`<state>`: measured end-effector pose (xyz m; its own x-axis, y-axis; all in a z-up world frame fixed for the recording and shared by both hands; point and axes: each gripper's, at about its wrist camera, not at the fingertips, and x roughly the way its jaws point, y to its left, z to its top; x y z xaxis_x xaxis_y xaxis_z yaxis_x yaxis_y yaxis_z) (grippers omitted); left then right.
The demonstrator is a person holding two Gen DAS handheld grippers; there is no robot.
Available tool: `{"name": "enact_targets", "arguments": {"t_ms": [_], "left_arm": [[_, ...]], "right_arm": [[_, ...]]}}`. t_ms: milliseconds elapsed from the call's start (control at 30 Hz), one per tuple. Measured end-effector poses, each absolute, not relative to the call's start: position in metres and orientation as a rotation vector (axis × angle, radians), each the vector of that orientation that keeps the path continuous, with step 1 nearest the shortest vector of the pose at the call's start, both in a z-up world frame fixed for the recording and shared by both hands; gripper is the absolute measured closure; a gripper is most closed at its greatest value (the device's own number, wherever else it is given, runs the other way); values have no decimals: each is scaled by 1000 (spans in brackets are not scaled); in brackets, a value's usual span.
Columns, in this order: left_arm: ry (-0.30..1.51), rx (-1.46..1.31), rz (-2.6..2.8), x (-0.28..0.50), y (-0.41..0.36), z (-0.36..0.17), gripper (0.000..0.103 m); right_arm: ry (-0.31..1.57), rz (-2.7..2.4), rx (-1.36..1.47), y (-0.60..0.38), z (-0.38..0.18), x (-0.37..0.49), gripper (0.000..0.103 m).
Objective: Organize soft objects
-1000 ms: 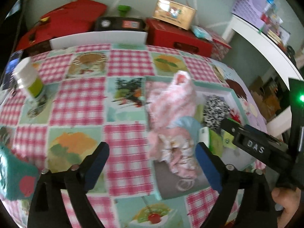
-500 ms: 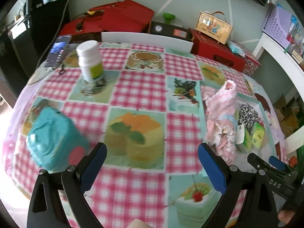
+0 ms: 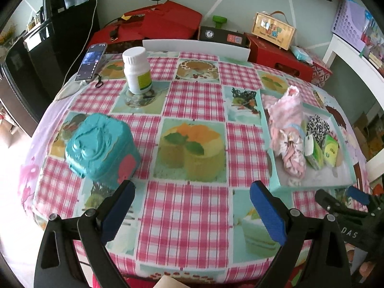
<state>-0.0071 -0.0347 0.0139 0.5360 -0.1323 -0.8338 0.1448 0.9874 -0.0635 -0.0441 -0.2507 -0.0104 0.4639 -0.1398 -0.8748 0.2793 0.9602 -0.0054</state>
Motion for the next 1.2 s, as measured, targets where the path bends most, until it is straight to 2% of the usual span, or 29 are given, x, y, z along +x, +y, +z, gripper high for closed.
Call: {"name": "enact_targets", "arguments": {"t_ms": [1200], "left_arm": [[996,98,-38,-33,-25,26,6]], "right_arm": [[1071,-217,83,-229,11,-59,0]]}}
